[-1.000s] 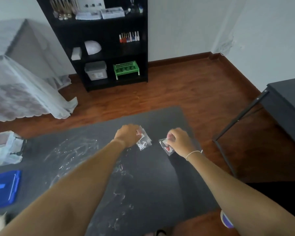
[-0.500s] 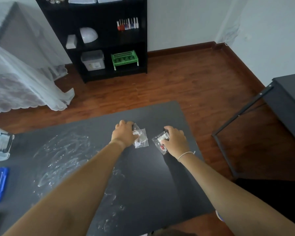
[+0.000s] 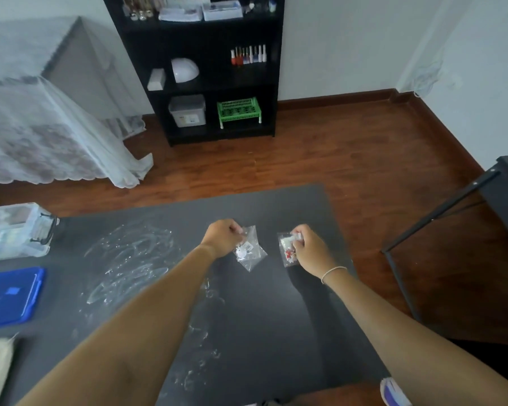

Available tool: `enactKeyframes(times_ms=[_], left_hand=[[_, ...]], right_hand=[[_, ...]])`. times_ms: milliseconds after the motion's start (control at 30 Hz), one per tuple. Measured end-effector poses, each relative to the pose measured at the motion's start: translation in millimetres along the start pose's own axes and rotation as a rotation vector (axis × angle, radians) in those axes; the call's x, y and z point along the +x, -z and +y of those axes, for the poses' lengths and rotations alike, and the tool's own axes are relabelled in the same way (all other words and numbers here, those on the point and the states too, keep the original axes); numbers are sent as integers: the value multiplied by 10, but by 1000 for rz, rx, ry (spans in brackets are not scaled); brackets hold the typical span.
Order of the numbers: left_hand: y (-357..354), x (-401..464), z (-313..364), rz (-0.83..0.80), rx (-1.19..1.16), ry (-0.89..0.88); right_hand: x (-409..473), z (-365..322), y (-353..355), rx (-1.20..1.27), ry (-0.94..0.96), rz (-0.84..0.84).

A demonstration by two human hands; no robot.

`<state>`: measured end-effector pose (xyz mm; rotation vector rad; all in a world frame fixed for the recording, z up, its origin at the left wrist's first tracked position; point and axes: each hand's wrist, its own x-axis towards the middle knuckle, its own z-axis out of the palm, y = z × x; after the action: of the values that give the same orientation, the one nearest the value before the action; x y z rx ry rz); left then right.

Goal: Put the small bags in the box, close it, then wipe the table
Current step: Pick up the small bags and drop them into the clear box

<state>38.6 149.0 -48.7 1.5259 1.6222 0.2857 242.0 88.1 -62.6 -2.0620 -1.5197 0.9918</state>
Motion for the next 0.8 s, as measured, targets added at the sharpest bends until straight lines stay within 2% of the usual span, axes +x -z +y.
enactKeyframes(times_ms=[233,533,800], left_hand=[[206,-96,-173,11,-362,108],[863,-334,-464,146,-503,110],[1935,-543,-997,312,-581,84]], right_hand=[[7,-202,31,267,-40,-17],[121,-960,-138,446,40,-34],[79,-1895,-712,476,148,-67]])
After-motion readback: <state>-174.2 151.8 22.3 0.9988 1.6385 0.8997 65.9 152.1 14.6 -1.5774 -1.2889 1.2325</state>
